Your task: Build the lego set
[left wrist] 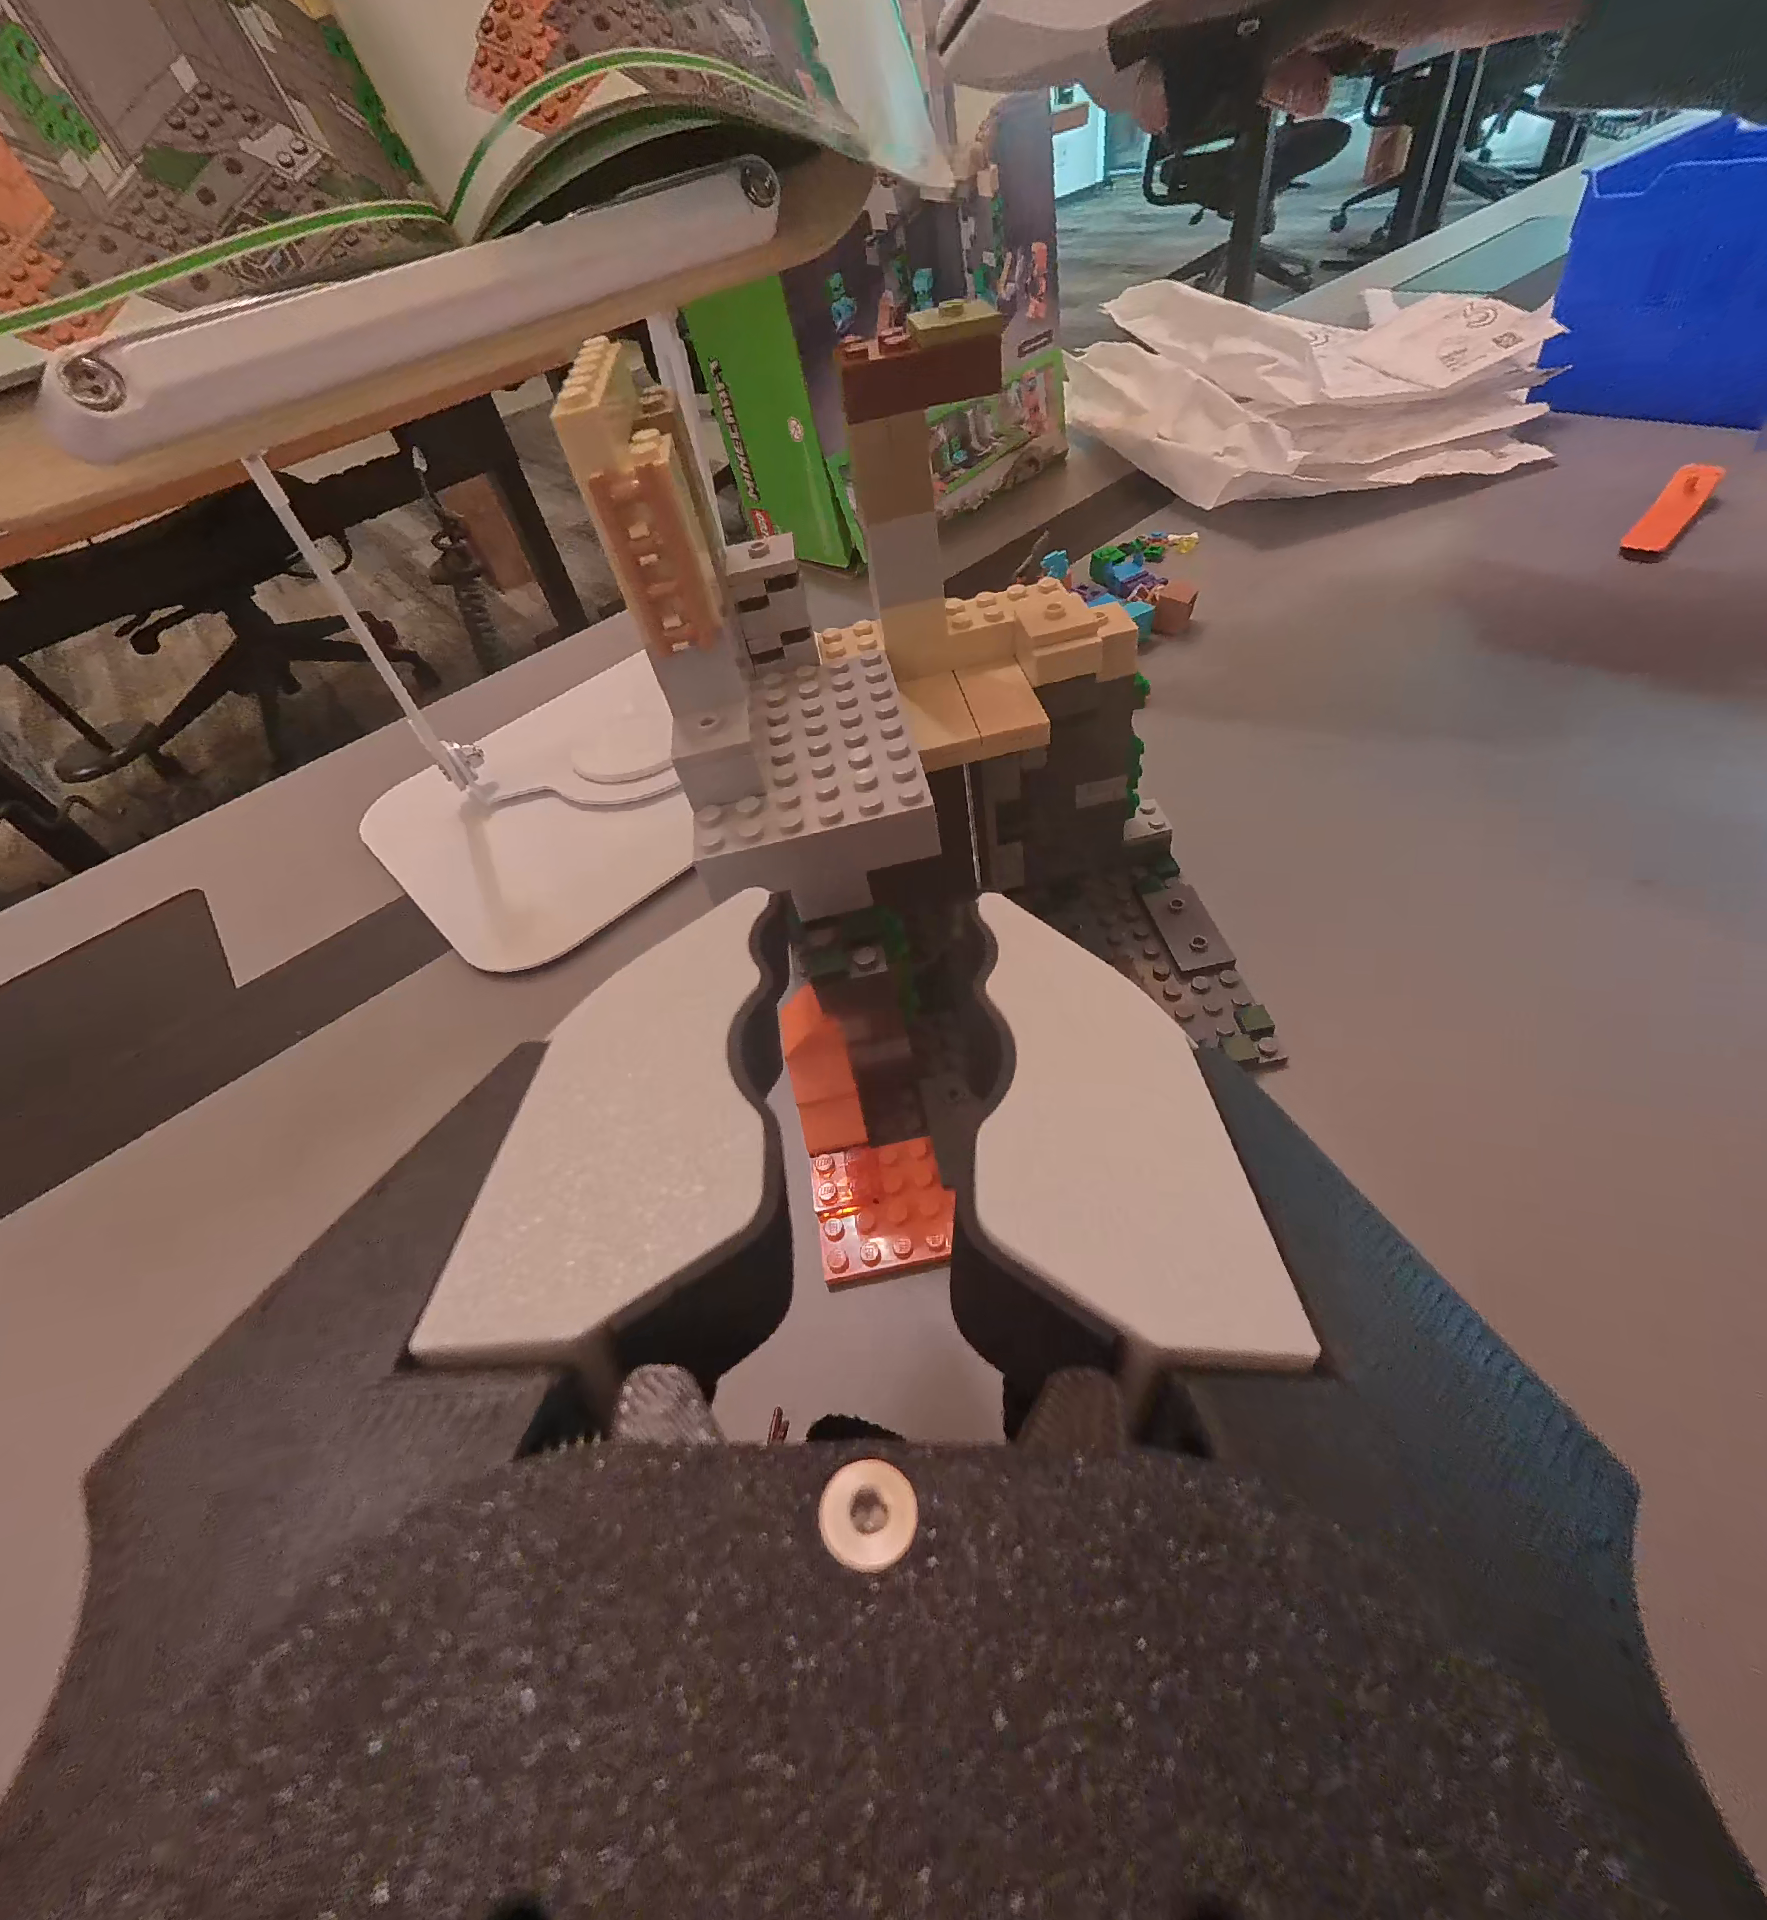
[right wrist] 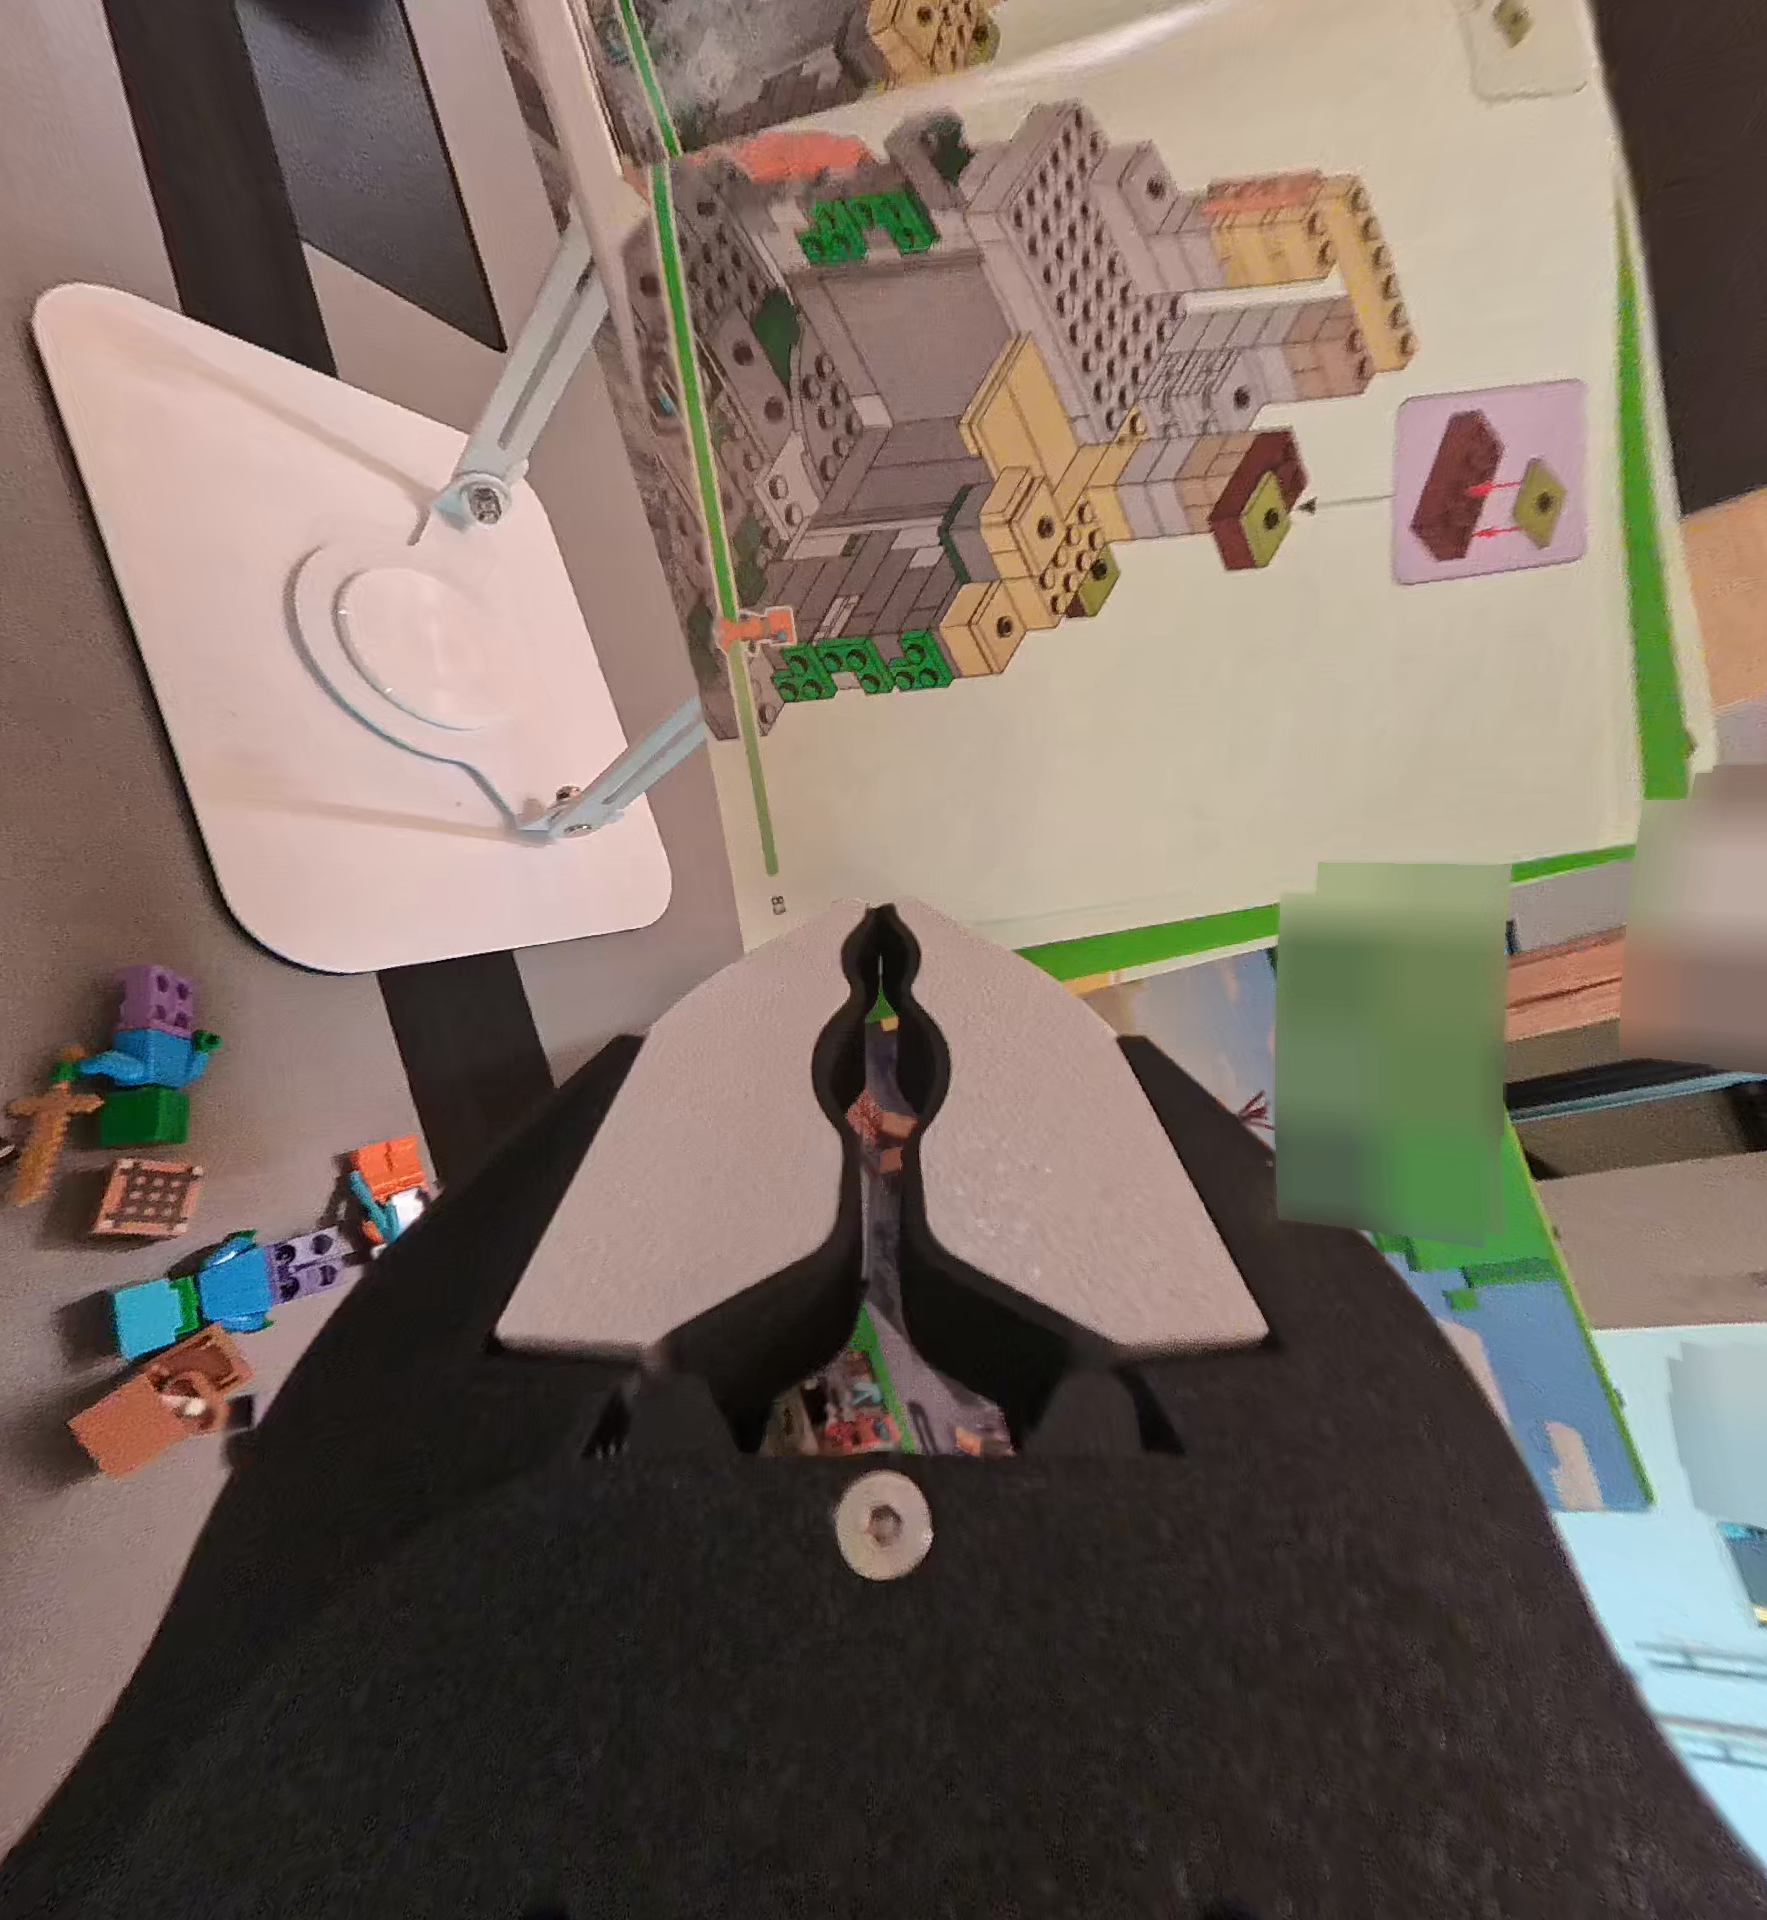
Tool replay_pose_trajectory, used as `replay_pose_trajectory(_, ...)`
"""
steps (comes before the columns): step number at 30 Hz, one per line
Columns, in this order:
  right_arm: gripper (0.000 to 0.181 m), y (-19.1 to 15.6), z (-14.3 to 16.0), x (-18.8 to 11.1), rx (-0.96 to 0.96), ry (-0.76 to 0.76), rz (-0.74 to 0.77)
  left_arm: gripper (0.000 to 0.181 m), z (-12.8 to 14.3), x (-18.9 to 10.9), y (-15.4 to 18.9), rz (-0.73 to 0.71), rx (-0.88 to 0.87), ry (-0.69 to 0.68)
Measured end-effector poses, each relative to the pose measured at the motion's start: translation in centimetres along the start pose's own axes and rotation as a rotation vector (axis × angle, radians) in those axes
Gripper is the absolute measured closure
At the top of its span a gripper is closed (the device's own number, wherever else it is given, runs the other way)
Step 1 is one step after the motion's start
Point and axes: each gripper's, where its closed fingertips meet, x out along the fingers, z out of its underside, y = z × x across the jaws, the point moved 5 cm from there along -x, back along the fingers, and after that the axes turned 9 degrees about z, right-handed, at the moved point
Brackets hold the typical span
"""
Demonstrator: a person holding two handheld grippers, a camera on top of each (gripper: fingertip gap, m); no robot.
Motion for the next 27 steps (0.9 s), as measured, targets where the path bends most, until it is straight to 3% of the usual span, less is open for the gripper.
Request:
replay_pose_trajectory(1, 0.181, -0.1, -0.1, -0.1, -0.021, 0.01, 0.005, 0.15, 0.0, 0.0, 0.0, 0.0, 0.0, 0.0)
replay_pose_trajectory(2, 0.154, -0.3, -0.3, 0.0, -0.048, 0.011, 0.006, 0.15, 0.0, 0.0, 0.0, 0.001, -0.001, 0.001)
replay_pose_trajectory(3, 0.143, -0.9, -0.2, 0.1, -0.067, -0.007, -0.01, 0.15, 0.0, 0.0, 0.0, 0.001, -0.003, 0.001)
replay_pose_trajectory(5, 0.137, -1.7, -0.2, 0.5, -0.115, -0.021, -0.004, 0.15, 0.1, 0.1, 0.0, 0.006, -0.007, -0.002)
replay_pose_trajectory(9, 0.144, -2.3, -0.2, 1.5, -0.281, -0.027, 0.081, 0.15, 0.2, 0.2, 0.1, 0.008, 0.002, -0.012)
replay_pose_trajectory(13, 0.176, -2.4, -0.2, 2.0, -0.309, -0.032, 0.078, 0.15, 0.2, 0.1, 0.1, 0.01, 0.0, -0.016)
replay_pose_trajectory(15, 0.181, -2.3, -0.2, 2.0, -0.292, -0.033, 0.059, 0.15, 0.3, 0.0, 0.0, 0.011, -0.005, -0.017)
replay_pose_trajectory(27, 0.181, -0.3, 0.5, 1.8, 0.234, -0.145, -0.321, 0.15, 0.9, 0.5, 0.4, 0.044, -0.014, -0.045)
